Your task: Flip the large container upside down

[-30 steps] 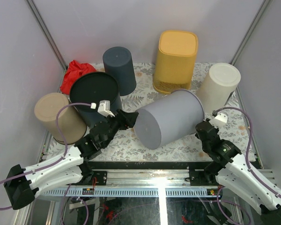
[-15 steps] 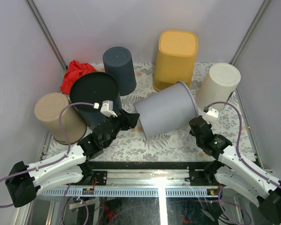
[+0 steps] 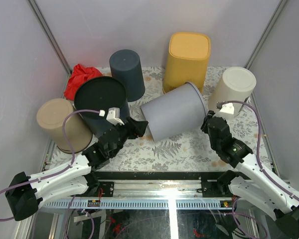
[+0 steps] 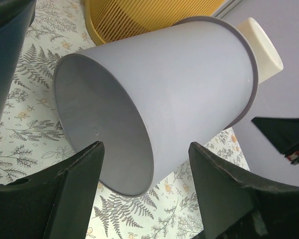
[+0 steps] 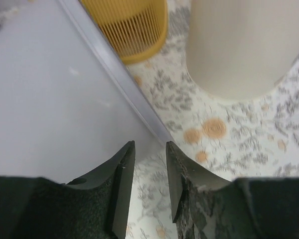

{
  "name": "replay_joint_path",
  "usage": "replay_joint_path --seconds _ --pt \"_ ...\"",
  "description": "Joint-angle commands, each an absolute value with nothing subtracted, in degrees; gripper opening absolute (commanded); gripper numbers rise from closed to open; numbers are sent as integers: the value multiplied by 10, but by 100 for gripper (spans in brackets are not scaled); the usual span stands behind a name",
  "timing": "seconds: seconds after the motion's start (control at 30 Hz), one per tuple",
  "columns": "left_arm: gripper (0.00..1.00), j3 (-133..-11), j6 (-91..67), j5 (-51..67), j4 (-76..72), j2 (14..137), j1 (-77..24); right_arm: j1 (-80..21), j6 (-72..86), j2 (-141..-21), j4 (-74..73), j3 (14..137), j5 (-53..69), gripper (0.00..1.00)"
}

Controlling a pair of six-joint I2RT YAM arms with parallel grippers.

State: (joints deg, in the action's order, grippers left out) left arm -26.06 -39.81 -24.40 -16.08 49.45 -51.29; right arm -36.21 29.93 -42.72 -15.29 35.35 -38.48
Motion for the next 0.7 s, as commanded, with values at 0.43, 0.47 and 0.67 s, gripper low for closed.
replay_joint_path --seconds 0.43,0.47,0.67 --pt "68 -248 -384 -260 -195 483 -510 -339 61 -685 69 572 -446 44" --pt "68 -248 -384 -262 -194 482 -510 -331 61 -695 68 579 -439 44" --pt "69 -248 -380 -267 -194 482 -509 -286 87 -727 64 583 -384 44"
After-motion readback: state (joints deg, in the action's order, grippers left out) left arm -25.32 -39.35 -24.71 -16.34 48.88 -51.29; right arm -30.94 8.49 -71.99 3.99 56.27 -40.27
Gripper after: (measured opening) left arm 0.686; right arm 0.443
